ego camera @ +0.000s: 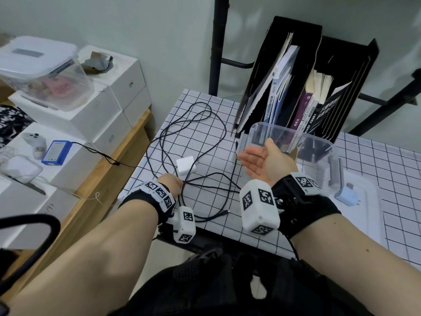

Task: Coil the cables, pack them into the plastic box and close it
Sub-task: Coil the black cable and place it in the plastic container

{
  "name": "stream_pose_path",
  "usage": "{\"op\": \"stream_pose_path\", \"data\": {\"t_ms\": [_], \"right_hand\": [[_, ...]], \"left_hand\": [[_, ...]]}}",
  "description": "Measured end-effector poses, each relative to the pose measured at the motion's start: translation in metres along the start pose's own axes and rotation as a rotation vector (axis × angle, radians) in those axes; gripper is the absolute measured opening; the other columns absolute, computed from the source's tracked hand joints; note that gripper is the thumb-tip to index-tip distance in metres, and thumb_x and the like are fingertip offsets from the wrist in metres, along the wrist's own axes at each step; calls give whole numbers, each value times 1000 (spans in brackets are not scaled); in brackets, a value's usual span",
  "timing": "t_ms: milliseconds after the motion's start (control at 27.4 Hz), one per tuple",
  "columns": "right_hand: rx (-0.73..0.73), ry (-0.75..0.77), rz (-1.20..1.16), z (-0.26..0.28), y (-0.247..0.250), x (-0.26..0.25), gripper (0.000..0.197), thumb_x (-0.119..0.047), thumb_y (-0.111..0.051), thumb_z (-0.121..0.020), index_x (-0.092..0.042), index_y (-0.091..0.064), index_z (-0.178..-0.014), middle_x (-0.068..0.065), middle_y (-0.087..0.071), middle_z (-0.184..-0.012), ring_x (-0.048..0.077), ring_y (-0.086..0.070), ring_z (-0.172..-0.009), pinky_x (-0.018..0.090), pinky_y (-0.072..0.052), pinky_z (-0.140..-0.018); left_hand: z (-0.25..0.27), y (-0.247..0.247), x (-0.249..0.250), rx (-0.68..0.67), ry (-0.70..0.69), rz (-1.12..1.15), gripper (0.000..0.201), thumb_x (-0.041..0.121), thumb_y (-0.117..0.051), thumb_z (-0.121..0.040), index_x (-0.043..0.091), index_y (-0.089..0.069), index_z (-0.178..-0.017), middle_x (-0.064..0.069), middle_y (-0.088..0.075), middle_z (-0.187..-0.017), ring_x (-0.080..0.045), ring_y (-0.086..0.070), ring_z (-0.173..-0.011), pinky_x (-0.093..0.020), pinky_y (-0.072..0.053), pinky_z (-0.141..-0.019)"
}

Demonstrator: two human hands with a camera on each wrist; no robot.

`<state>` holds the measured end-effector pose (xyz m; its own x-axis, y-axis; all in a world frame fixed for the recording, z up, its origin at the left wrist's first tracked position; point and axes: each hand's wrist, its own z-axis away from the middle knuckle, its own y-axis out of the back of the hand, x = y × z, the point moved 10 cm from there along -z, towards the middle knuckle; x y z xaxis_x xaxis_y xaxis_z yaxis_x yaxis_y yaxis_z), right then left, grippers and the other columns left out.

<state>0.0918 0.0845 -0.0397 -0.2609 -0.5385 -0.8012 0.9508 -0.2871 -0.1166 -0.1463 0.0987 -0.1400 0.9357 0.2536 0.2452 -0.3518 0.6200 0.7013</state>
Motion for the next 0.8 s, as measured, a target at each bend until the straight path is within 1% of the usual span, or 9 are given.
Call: {"op": "stream_pose_path", "data": {"t_ms": [109,219,292,438,511,584,657,693,803], "right_hand": [[-6,-3,5,0,-2,-1,54,-46,-26,-102,-9,-65,-102,9,-71,-102,22,-62,-106,33,-42,-96],[-7,-1,-12,-1,-1,-3,54,-47,-26,-102,-9,-65,-99,10,-71,-102,22,-63,-104,33,-42,-96],[-1,7,-26,-2,0,-6,54,-47,-27,-102,-9,-66,-98,10,-72,-101,21,-64,-101,33,-43,-94],[6,6,-27,-4,3,-7,55,-47,-26,-102,-9,-65,-100,10,-72,-100,20,-64,-99,31,-45,-89],[1,3,-23,-5,4,-6,55,-48,-26,-102,-9,-65,-100,10,-72,-102,19,-64,-99,32,-44,-92],[5,-1,-19,-5,4,-5,55,-48,-26,-102,-10,-65,-99,10,-72,-101,20,-64,-100,33,-44,-95],[11,-2,-12,-5,4,-5,54,-48,-26,-101,-10,-65,-98,9,-72,-100,20,-64,-101,34,-43,-97],[13,-4,-11,-5,4,-5,54,-48,-26,-101,-10,-65,-98,9,-72,-99,20,-64,-100,35,-43,-98],[4,-7,-17,-4,0,-7,55,-48,-26,-102,-9,-65,-97,9,-71,-97,20,-63,-99,35,-42,-99]], "left_hand": [[-6,3,-3,32,15,20,37,6,-50,-91,15,-62,-125,-5,-60,-130,-22,-56,-118,-26,-44,-99],[-12,3,-8,48,39,22,31,11,-57,-89,17,-65,-119,-2,-63,-124,-21,-59,-113,-26,-47,-97],[-16,3,-11,55,64,34,27,14,-60,-88,17,-67,-114,-3,-65,-119,-21,-61,-109,-27,-49,-93],[-21,1,-17,91,125,40,23,20,-63,-86,9,-67,-105,-8,-69,-107,-24,-64,-100,-31,-52,-88],[-22,0,-21,101,157,33,23,19,-63,-85,7,-67,-104,-9,-70,-104,-24,-65,-95,-31,-53,-83],[-22,-1,-24,104,175,37,22,18,-63,-84,6,-68,-101,-7,-70,-94,-22,-63,-83,-27,-52,-72],[-22,-1,-25,111,183,88,20,18,-64,-82,5,-68,-97,-7,-66,-82,-21,-59,-73,-26,-47,-61],[-21,-1,-25,117,190,142,20,18,-64,-81,5,-67,-96,-7,-64,-79,-21,-57,-71,-25,-45,-58],[-15,4,-24,115,216,338,16,18,-63,-81,5,-61,-90,-8,-60,-79,-22,-54,-71,-26,-43,-60]]}}
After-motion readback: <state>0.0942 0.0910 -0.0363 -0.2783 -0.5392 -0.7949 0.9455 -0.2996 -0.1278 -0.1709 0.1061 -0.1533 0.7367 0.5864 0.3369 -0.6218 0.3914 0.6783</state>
